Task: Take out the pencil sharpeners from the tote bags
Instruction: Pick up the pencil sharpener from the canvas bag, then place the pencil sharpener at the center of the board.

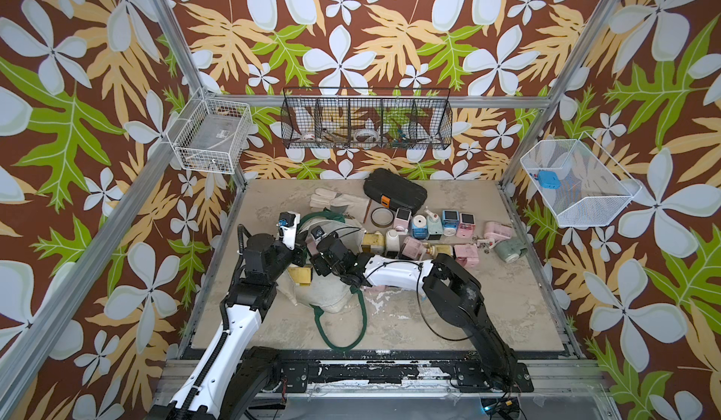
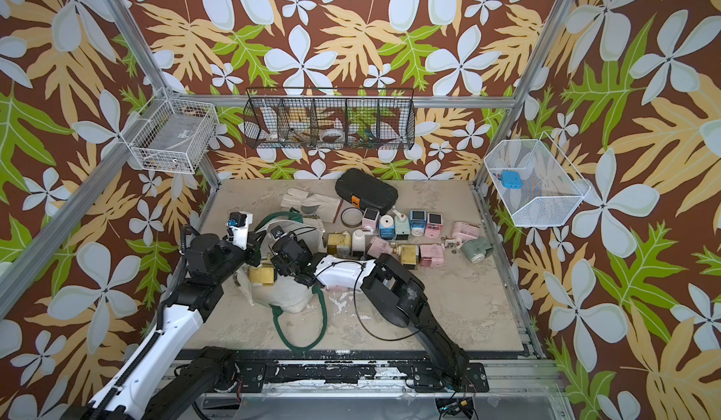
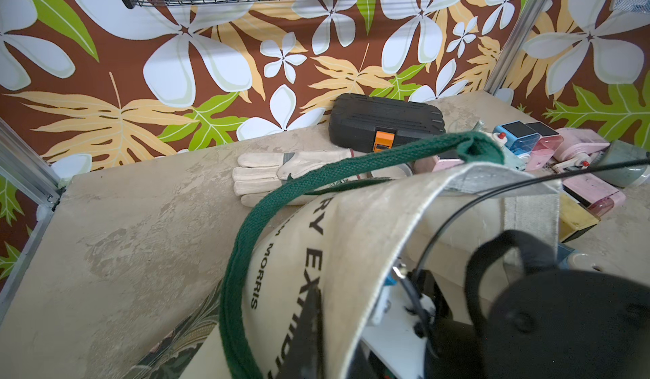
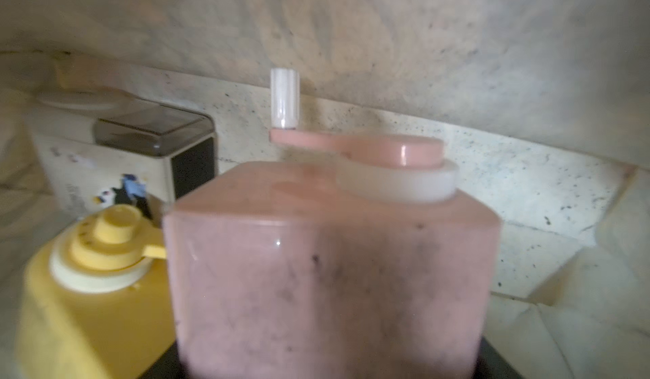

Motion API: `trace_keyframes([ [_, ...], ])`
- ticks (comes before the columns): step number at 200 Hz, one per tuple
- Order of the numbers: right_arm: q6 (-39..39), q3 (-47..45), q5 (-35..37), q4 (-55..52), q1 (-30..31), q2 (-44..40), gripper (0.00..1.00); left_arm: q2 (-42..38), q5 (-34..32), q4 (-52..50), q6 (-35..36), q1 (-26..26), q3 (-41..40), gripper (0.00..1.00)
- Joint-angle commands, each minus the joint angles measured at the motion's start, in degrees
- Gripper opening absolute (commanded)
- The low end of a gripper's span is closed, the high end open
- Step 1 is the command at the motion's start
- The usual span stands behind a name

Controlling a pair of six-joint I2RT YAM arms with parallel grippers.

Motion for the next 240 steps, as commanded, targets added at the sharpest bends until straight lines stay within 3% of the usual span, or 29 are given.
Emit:
trace_keyframes([
  [1, -0.9, -2.9, -0.6, 3.3, 0.6, -3.7, 0.59, 0.0, 0.8, 1.0, -0.7, 0.0, 0.5, 0.00],
  [107, -1.6, -20.3, -3.9, 3.3, 6.1, -20.2, 0.55, -0.3, 0.8, 1.1, -0.8, 0.1, 0.2, 0.00],
  [181, 1.5, -37.3, 2.2, 2.6, 8.8, -40.9, 0.54, -0.5, 1.1, 1.3, -1.0, 0.0, 0.1, 0.00],
  [240, 4.8, -46.0, 12.5, -4.6, 7.5, -58.5, 0.55, -0.5, 1.2, 1.3, -1.1, 0.0, 0.1, 0.00],
])
